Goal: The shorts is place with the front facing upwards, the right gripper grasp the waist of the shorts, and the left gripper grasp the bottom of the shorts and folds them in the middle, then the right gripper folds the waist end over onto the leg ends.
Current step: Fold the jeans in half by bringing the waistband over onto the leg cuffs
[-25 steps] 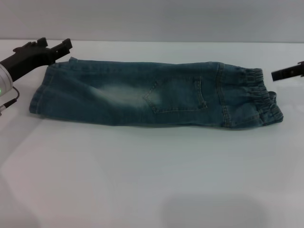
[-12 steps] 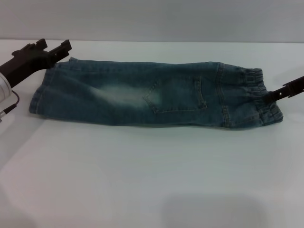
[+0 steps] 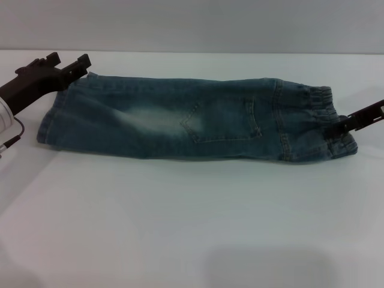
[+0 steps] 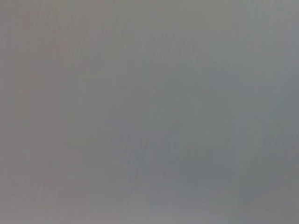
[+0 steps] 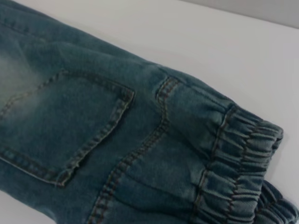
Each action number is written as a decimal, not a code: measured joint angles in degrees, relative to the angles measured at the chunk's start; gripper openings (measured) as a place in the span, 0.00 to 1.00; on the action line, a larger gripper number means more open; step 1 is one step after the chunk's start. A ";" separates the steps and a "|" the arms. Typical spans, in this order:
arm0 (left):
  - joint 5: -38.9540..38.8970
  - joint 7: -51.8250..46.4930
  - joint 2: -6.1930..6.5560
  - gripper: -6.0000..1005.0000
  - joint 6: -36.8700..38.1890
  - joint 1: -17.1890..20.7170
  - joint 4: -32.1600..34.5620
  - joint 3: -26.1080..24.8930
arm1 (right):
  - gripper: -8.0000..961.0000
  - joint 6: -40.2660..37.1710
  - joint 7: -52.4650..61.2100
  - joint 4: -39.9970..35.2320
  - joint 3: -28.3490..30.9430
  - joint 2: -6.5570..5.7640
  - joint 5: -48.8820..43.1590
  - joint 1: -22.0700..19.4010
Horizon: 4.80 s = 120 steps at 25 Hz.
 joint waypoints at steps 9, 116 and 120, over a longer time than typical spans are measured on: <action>-0.01 -0.05 -0.06 0.82 0.34 0.06 0.00 -0.12 | 0.70 4.24 -0.48 2.58 -1.12 0.50 -0.03 0.09; -1.44 9.53 -0.58 0.82 3.94 -4.18 -11.48 4.07 | 0.04 -31.33 -3.10 -38.97 1.25 5.38 10.16 -9.60; -1.50 12.09 -0.75 0.82 3.19 -6.38 -14.71 5.93 | 0.04 -34.80 -2.50 -42.36 1.91 5.39 13.99 -9.47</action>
